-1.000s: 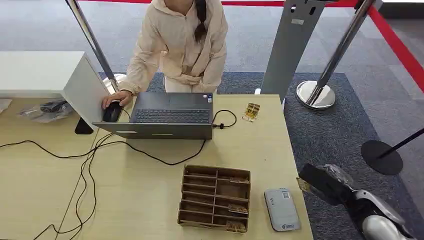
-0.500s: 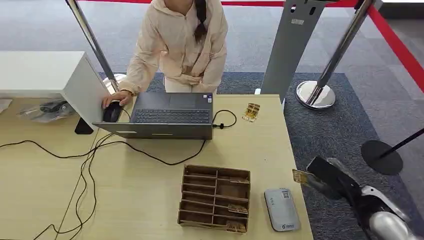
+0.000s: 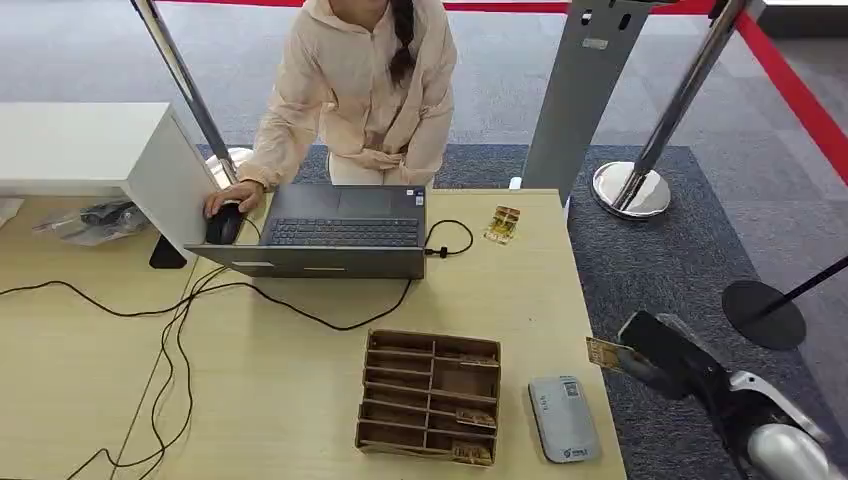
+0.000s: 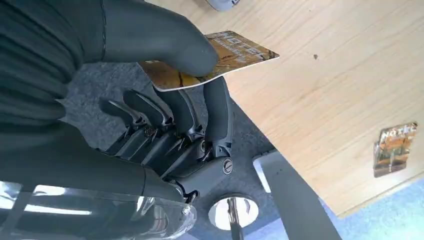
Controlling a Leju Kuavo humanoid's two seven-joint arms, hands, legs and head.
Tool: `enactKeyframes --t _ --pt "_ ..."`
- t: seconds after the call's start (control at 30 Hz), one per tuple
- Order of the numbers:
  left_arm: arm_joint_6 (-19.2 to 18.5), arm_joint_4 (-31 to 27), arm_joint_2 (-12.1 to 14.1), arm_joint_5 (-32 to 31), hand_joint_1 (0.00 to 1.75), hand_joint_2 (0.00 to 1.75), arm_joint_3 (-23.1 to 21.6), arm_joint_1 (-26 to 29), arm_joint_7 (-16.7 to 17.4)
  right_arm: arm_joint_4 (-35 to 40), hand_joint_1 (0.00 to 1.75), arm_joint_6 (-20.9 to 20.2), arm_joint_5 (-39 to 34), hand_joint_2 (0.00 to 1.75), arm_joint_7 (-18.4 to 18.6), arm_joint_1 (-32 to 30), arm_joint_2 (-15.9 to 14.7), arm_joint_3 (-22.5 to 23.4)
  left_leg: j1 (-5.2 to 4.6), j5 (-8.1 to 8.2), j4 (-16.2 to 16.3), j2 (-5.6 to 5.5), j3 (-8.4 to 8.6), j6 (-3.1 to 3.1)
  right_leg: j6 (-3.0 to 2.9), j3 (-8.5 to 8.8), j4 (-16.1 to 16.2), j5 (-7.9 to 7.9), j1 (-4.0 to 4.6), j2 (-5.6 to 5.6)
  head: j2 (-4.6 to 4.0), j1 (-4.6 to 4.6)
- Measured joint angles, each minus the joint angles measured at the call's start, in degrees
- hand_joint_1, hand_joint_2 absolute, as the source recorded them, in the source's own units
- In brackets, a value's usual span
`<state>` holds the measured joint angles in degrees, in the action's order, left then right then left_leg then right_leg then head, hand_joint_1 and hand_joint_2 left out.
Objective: Pass the card to the sensor for recognition and then transmit it.
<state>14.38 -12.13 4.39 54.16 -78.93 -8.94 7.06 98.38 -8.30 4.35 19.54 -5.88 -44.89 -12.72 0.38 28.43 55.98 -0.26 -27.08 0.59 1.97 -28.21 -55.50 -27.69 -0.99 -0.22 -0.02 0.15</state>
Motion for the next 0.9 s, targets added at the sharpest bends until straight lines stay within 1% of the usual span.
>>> enactKeyframes --t 0.13,0.33,0.6,0.9 --pt "-0.07 0.00 0.02 -0.18 0.00 0.00 0.02 -0.02 -0.04 0.26 1.75 -0.90 -1.10 1.75 0.83 -0.39 -0.26 -0.50 0.00 0.00 0.00 0.00 -0.01 0.00 0.00 -0.01 0.00 0.00 0.00 0.00 0.00 0.00" --pt "-0.15 0.00 0.02 -0.61 0.00 0.00 0.37 -0.03 -0.07 0.24 1.75 -2.43 -2.93 1.75 1.14 -0.50 -0.53 -2.52 0.00 0.00 0.00 0.00 -0.01 0.00 0.00 0.00 0.00 0.00 0.00 0.00 0.00 0.00" --pt "-0.24 0.00 0.02 -0.94 0.00 0.00 0.44 -0.05 -0.07 -0.11 1.75 -1.68 -3.65 1.75 0.79 -0.25 -0.57 -5.86 0.00 0.00 0.00 0.00 -0.01 0.00 0.00 0.00 0.00 0.00 0.00 0.00 0.02 0.00" --pt "-0.24 0.00 0.11 -1.09 0.00 0.00 0.44 -0.05 -0.42 -0.44 1.75 -0.57 -3.83 1.75 0.37 0.21 -0.70 -8.24 0.00 0.00 0.00 0.00 -0.01 0.00 0.00 0.00 0.00 0.00 0.00 0.00 0.00 0.00"
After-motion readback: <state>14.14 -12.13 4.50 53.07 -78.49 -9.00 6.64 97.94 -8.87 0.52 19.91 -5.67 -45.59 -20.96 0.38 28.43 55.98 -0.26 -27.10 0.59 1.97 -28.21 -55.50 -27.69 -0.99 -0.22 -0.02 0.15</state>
